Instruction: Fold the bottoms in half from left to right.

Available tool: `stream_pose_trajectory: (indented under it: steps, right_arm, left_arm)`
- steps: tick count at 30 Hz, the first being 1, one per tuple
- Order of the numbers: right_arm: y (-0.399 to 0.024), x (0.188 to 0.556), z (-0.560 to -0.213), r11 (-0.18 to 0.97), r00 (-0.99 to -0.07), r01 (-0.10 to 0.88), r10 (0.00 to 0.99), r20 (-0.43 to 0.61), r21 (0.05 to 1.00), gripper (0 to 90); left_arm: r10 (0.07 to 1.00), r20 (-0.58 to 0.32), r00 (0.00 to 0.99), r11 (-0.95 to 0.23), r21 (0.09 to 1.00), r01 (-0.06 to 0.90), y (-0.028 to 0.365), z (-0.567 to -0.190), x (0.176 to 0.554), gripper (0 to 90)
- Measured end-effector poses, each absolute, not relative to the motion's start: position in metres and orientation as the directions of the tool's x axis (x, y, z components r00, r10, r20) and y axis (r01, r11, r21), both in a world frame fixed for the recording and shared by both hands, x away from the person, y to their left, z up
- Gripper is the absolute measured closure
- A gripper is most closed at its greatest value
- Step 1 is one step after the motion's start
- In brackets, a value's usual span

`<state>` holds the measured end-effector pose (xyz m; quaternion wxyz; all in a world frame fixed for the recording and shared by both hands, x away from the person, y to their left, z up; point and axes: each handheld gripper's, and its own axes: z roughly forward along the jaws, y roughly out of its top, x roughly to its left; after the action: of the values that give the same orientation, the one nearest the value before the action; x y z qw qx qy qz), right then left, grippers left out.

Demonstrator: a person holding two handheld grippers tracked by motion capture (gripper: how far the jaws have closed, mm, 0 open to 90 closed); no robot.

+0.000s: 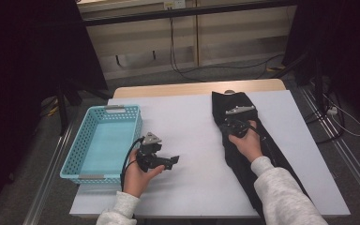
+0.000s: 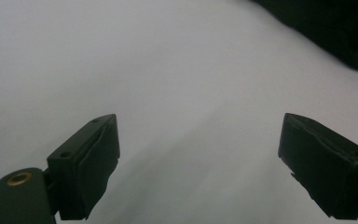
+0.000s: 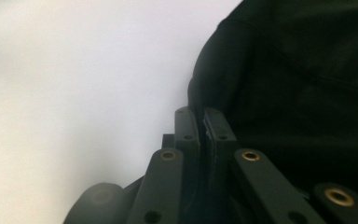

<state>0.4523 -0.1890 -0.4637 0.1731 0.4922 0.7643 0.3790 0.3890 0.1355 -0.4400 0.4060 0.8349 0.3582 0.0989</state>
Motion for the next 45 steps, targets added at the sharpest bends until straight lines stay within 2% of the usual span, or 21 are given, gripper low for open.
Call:
stream_pose_trajectory:
  steps: [9, 14, 15, 16, 18, 19, 21, 23, 26, 28, 34, 45]
  right_arm:
    - [-0.134, 0.430, -0.462, 0.338, -0.623, 0.570, 0.772, 0.126, 0.749, 85.4]
    - [-0.099, 0.410, -0.462, 0.463, -0.733, 0.502, 0.676, 0.076, 0.730, 84.8]
    - [-0.095, 0.408, -0.462, 0.474, -0.743, 0.490, 0.667, 0.066, 0.731, 83.3]
    - [-0.092, 0.407, -0.462, 0.473, -0.745, 0.489, 0.663, 0.070, 0.733, 78.0]
    - [-0.093, 0.407, -0.462, 0.440, -0.728, 0.519, 0.677, 0.109, 0.733, 66.8]
    - [-0.094, 0.407, -0.461, 0.440, -0.725, 0.518, 0.681, 0.104, 0.733, 64.4]
    - [-0.097, 0.406, -0.458, 0.431, -0.719, 0.517, 0.688, 0.102, 0.739, 51.3]
    - [-0.104, 0.404, -0.452, 0.409, -0.708, 0.522, 0.697, 0.113, 0.749, 48.1]
    - [-0.119, 0.399, -0.438, 0.340, -0.670, 0.536, 0.728, 0.144, 0.773, 38.5]
    - [-0.130, 0.393, -0.429, 0.349, -0.657, 0.509, 0.748, 0.094, 0.787, 36.3]
    - [-0.166, 0.375, -0.422, 0.342, -0.611, 0.510, 0.790, 0.053, 0.789, 32.0]
    - [-0.225, 0.344, -0.434, 0.261, -0.517, 0.552, 0.852, 0.080, 0.792, 28.1]
  left_arm:
    - [0.700, -0.146, 0.699, -0.379, 0.753, 0.537, 0.140, -0.438, 0.392, 12.2]
    - [0.722, -0.158, 0.674, -0.353, 0.753, 0.555, 0.143, -0.436, 0.394, 12.2]
    - [0.725, -0.160, 0.670, -0.349, 0.753, 0.557, 0.143, -0.436, 0.394, 12.2]
    - [0.725, -0.163, 0.669, -0.347, 0.752, 0.560, 0.144, -0.436, 0.395, 12.1]
    - [0.723, -0.160, 0.672, -0.352, 0.752, 0.558, 0.143, -0.437, 0.395, 12.1]
    - [0.722, -0.160, 0.673, -0.355, 0.749, 0.559, 0.142, -0.437, 0.395, 12.1]
    - [0.720, -0.161, 0.675, -0.355, 0.750, 0.558, 0.141, -0.438, 0.396, 12.0]
    - [0.720, -0.160, 0.675, -0.355, 0.751, 0.556, 0.140, -0.438, 0.398, 12.0]
    - [0.722, -0.171, 0.671, -0.346, 0.750, 0.563, 0.139, -0.439, 0.400, 11.9]
    - [0.722, -0.168, 0.671, -0.350, 0.748, 0.564, 0.138, -0.440, 0.403, 11.8]
    - [0.718, -0.165, 0.677, -0.359, 0.745, 0.562, 0.130, -0.440, 0.409, 11.3]
    - [0.715, -0.158, 0.681, -0.377, 0.733, 0.566, 0.108, -0.447, 0.430, 10.2]
